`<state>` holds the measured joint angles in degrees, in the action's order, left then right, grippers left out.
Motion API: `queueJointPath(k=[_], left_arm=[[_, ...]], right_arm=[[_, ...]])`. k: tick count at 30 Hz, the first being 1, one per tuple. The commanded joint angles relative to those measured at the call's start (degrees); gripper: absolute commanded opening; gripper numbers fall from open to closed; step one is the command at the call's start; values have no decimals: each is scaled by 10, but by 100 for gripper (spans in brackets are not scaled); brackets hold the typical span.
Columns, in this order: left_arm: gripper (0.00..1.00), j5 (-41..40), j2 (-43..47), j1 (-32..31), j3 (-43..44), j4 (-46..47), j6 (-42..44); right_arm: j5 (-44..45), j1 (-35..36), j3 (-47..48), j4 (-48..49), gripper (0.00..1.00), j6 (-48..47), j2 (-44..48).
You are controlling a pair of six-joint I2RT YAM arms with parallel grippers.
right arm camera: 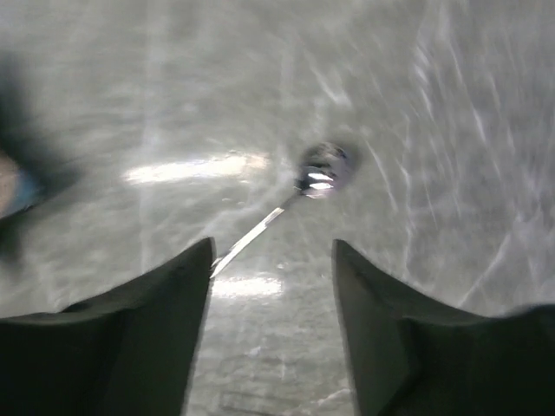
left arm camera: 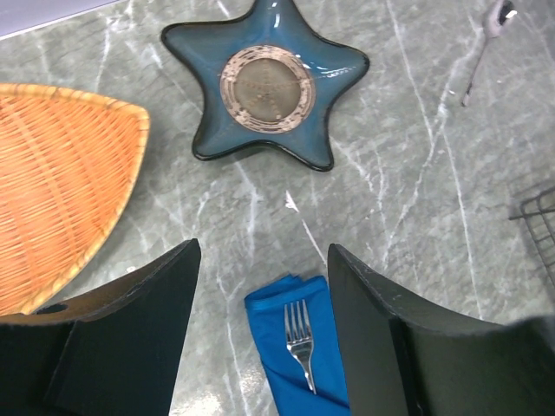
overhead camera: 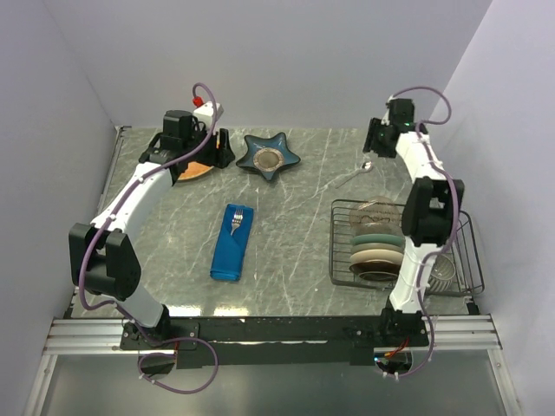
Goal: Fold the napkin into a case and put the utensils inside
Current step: Pick up the spoon from the corner of the board.
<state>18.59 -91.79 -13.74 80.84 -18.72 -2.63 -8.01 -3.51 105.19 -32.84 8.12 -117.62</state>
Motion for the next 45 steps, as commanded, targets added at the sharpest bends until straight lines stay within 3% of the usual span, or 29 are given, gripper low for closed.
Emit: queueJointPath(k=[1,10,30,41,42,45], left_arm=[[66,-18,-2,6,13,-3,-5],[66,-24,-3,15,3,-3,-11],[66,-17,-51,41,57,-28,1],[66,-11,-71,57,77,-39,-11],[66,-9,-73,61,79,-40,-12],[65,-9,-74,65,79,-38,-13]], right_arm=[[174,52,69,-49,58,90,-45],[192,83,94,-71,57,148,-126],[204,80,44,-86,51,170,-152],[178,60,158,-167,39,203,-232],[178,60,160,-167,36,199,-233],[179,61,158,-166,11,192,-231]])
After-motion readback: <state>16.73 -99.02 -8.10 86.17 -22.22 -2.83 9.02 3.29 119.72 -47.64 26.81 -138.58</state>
